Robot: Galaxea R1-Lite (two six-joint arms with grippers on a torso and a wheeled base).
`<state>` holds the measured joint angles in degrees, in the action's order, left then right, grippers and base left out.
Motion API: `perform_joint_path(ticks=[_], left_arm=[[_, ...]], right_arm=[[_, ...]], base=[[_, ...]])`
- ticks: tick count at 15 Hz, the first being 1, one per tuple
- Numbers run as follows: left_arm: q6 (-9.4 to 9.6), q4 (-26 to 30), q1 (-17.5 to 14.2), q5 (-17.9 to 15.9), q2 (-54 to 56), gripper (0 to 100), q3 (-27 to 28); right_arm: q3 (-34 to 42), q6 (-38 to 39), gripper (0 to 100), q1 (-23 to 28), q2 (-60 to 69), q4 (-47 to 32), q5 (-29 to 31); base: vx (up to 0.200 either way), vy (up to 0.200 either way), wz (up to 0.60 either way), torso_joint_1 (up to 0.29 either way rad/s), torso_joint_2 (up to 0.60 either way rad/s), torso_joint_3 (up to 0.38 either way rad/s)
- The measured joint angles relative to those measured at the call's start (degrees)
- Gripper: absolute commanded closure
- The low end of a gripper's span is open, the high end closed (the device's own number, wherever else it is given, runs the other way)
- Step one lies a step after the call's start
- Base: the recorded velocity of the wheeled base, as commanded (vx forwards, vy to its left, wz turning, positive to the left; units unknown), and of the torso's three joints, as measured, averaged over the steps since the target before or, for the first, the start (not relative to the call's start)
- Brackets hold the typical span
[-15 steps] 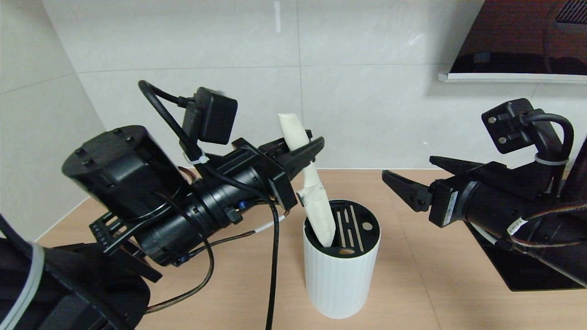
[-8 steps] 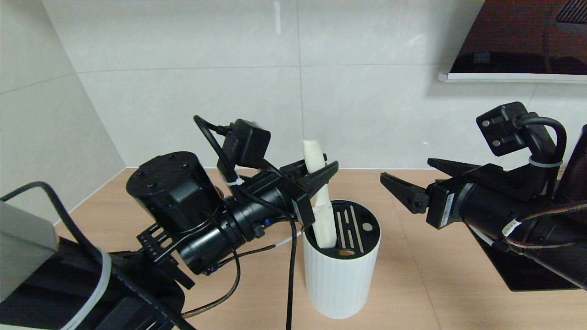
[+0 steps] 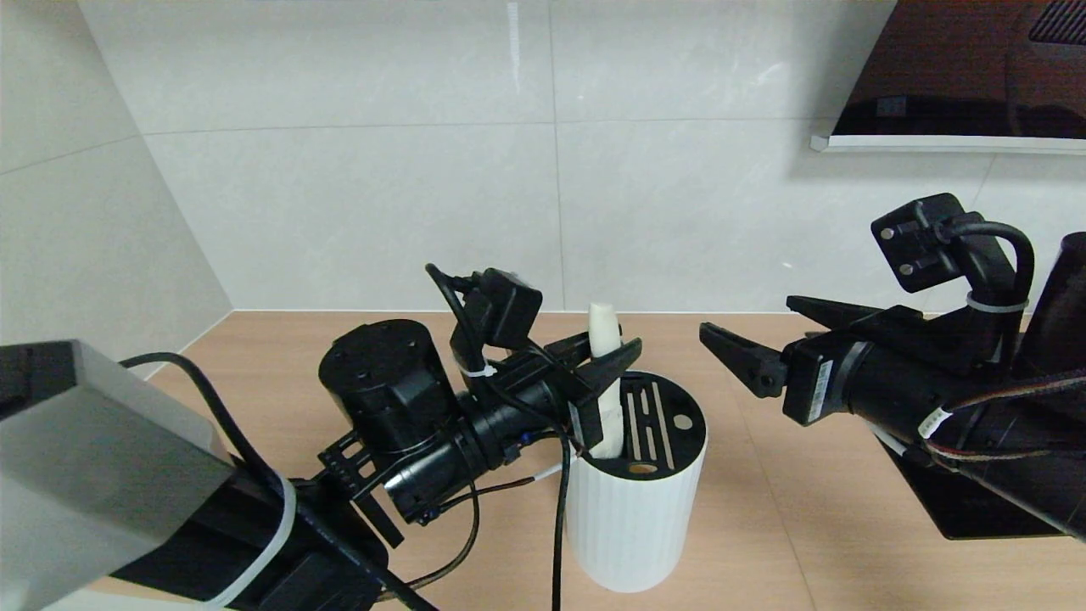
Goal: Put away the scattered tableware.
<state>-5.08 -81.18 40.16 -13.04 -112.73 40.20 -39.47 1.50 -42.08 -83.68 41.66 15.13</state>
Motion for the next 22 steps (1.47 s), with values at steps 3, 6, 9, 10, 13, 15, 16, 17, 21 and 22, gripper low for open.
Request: perform_joint_path(ticks=[3, 6, 9, 10, 13, 15, 16, 17, 21, 22], left_arm=[[0.02, -0.9, 0.1, 0.2, -1.9, 100, -0.1], [0.00, -0.7, 0.3, 0.4, -2.4, 0, -0.2], [0.00, -0.8, 0.4, 1.3, -2.4, 0, -0.2], [-0.02, -0.8, 0.4, 1.4, -2.4, 0, -0.1], [-0.02, -0.8, 0.4, 1.6, -2.1, 0, 0.0], [0.05, -0.8, 0.4, 2.3, -1.5, 0, -0.1], [0.05, -0.9, 0.4, 2.6, -0.6, 0, -0.3], [0.05, -0.8, 0.4, 2.7, 0.5, 0, -0.7], [-0.04, -0.3, 0.2, 3.0, 10.9, 0, -5.9], [-0.16, 0.6, 0.0, 3.4, 14.6, 0, -8.0]], right_arm=[[0.0, 0.0, 0, 0.0, -0.1, 0.0, 0.0], [0.0, 0.0, 0, 0.0, -0.2, 0.0, 0.0], [0.0, 0.0, 0, 0.0, -0.2, 0.0, 0.0], [0.0, 0.0, 0, 0.0, -0.2, 0.0, 0.0], [0.0, 0.0, 0, 0.0, -0.2, 0.0, 0.0], [0.0, 0.0, 0, 0.0, -0.2, 0.0, 0.0], [0.0, 0.0, 0, 0.0, -0.1, 0.0, 0.0], [0.0, 0.0, 0, 0.0, -0.1, 0.0, 0.0], [0.5, 0.0, 0, 2.3, 1.6, 0.2, 0.0], [1.7, -0.1, 0, 3.2, 2.9, 0.1, 0.1]], base=[[0.000, 0.000, 0.00, 0.000, 0.00, 0.000], [0.000, 0.000, 0.00, 0.000, 0.00, 0.000], [0.000, 0.000, 0.00, 0.000, 0.00, 0.000], [0.000, 0.000, 0.00, 0.000, 0.00, 0.000], [0.000, 0.000, 0.00, 0.000, 0.00, 0.000], [0.000, 0.000, 0.00, 0.000, 0.00, 0.000], [0.000, 0.000, 0.00, 0.000, 0.00, 0.000], [0.000, 0.000, 0.00, 0.000, 0.00, 0.000], [0.000, 0.000, 0.00, 0.000, 0.00, 0.000], [0.000, 0.000, 0.00, 0.000, 0.00, 0.000]])
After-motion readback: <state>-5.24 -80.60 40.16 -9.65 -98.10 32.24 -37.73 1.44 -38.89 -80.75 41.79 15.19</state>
